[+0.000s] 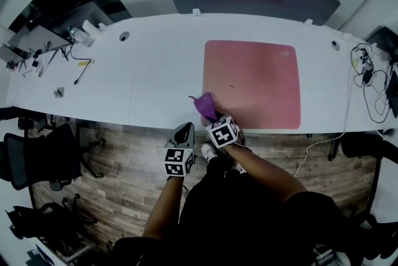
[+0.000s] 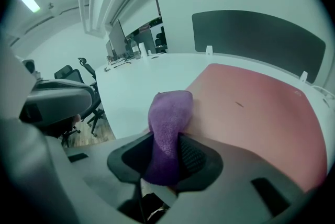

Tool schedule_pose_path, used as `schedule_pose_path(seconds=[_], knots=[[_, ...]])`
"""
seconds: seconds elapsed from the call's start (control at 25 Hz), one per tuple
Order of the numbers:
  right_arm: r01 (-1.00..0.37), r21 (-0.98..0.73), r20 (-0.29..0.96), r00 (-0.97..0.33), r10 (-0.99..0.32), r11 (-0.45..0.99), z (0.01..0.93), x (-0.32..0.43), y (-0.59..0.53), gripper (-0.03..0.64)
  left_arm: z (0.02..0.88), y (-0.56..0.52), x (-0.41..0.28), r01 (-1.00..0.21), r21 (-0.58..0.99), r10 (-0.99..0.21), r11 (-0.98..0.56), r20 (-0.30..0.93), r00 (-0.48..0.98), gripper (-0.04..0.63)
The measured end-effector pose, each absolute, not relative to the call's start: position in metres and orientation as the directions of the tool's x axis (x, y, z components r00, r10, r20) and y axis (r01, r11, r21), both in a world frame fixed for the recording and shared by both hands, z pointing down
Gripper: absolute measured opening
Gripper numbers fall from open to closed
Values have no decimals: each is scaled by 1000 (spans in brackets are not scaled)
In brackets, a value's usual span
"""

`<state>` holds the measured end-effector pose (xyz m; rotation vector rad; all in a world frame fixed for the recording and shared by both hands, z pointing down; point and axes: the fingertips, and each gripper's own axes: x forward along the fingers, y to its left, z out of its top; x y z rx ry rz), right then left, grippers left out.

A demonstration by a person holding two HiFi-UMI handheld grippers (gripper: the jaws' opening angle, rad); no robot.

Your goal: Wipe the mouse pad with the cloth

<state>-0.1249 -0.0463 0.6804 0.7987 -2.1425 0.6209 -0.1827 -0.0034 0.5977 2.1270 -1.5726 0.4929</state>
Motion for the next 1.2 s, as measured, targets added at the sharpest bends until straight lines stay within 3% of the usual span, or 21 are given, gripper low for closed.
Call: schedule_pose_path(seconds=[0.2,1.2], knots=[[-711,-117,770,-506,-389,694,679,-106,-48,140,597,-7,-176,-952,137,-794,-273,526,304,21],[-923,-60,770,-286,-570,381,682,98,-74,140,596,-20,-84,-878,141,-705,-457,545,455,21]])
